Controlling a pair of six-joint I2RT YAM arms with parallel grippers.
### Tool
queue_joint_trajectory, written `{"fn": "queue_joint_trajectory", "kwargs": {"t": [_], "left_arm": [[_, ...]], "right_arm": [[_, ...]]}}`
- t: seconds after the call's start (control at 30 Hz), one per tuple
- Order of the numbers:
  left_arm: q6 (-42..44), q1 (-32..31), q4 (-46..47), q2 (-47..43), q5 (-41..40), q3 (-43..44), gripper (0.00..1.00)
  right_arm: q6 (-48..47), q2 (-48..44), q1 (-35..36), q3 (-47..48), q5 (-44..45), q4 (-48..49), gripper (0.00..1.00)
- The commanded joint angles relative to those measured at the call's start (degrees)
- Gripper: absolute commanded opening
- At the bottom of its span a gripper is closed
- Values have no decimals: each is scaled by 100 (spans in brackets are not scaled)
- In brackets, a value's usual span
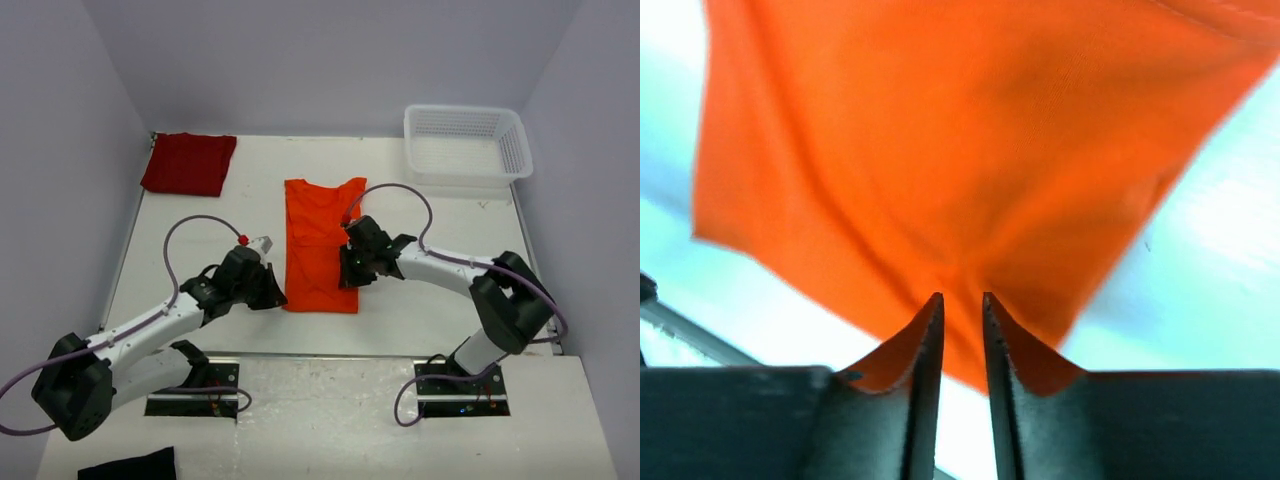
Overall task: Fold and stack the t-shirts
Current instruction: Fold the folded rectangular tshirt in 1/3 of the way, then grab one side of the 2/3 rectangular tshirt with both arms
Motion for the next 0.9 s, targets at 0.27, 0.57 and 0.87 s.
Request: {"fn": "queue_joint_trajectory", "kwargs": {"t": [0.27, 0.57, 0.87], "left_arm": [[-82, -87, -1104, -310, -923, 695, 35], [-30, -25, -876, -213, -827, 510, 69], [322, 932, -331, -230, 105, 45, 70]], "right_arm": [[115, -1931, 144, 40, 713, -1623, 55], [554, -2783, -444, -1770, -384, -34, 57], [1003, -2635, -595, -2676, -1071, 1214, 59]]}}
